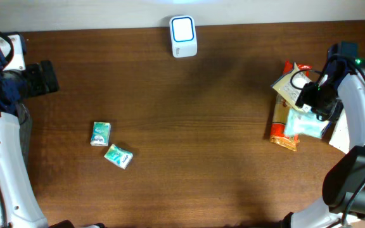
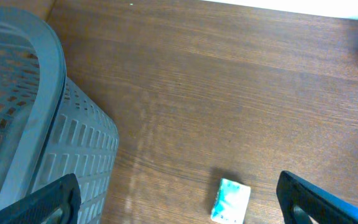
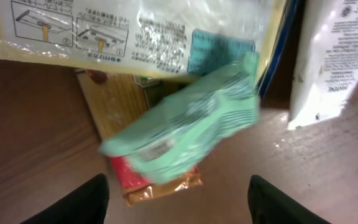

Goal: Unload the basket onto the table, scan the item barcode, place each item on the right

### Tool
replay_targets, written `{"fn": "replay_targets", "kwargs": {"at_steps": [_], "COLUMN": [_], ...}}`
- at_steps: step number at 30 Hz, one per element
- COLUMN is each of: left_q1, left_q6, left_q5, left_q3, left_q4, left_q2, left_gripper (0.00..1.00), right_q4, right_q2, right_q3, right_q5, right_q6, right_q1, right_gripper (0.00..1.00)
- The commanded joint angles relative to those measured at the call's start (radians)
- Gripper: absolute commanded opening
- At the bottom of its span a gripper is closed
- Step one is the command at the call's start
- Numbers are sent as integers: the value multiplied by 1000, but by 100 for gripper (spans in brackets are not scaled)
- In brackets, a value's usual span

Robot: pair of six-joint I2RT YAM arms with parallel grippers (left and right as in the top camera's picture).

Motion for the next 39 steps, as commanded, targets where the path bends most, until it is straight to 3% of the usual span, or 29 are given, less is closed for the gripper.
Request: {"fn": "replay_targets", "kwargs": {"at_steps": [1, 5, 10, 18, 23, 30, 36, 37, 39], "left_q1": [3, 3, 3, 3, 3, 3, 3, 3, 3], "left_q6": [-9, -9, -9, -9, -9, -9, -9, -9, -9], "left_q5": [-3, -3, -3, -3, -3, -3, -3, -3, -3], "left_q3": [5, 5, 5, 5, 5, 5, 5, 5, 5], "left_q4": [2, 2, 2, 2, 2, 2, 2, 2, 2], "left_q2": [-4, -4, -4, -4, -4, -4, -4, -4, -4], "left_gripper": [99, 99, 99, 99, 99, 99, 99, 99, 99], "right_q4": [-71, -77, 114, 398, 589, 626, 630, 629, 629], "right_q2": [-24, -24, -1, 208, 363, 452, 507, 507, 507], "right_q3": [122, 210, 205, 205, 205, 205, 205, 205, 205], "right_q5": [25, -275, -520, -533, -533, -435, -435, -435, -435], "right_q6": [-2, -123, -153, -126, -138, -203, -202, -202, -202], "right_q1": [-5, 53, 281, 740, 987, 1155, 1194, 1193, 1191], "right_gripper": [70, 67, 68, 66, 59, 59, 52, 49, 32]}}
